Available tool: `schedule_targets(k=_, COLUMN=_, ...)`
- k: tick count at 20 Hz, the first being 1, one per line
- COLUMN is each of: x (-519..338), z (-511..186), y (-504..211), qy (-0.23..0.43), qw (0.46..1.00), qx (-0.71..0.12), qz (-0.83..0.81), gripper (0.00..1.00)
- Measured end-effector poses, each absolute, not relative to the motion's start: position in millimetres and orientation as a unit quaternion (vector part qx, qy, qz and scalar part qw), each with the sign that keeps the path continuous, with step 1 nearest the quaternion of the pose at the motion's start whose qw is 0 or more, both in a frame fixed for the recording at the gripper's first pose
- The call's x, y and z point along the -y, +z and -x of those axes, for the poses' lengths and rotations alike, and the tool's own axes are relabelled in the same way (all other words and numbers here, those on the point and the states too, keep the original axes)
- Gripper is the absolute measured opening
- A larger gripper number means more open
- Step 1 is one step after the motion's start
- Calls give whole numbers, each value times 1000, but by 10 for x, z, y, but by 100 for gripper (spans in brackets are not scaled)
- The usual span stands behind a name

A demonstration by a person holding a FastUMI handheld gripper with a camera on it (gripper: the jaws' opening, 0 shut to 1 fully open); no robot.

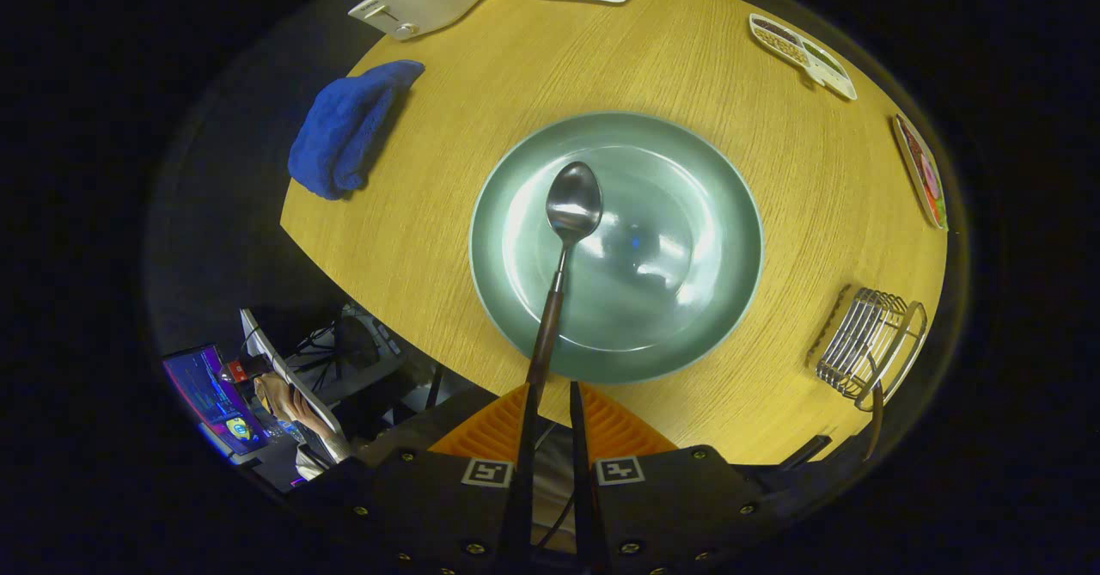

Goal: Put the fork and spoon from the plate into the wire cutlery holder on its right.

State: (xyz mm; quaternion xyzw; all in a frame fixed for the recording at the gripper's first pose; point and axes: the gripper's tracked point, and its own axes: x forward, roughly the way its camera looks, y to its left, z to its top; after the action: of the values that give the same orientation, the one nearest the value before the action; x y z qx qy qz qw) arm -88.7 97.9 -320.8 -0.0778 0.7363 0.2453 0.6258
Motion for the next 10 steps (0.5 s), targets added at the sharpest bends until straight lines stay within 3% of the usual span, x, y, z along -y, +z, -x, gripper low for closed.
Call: schedule_targets(k=10, x=-1222, z=894, y=-3644, qy=234, qw=607, qx=-757, qz=69, gripper=21)
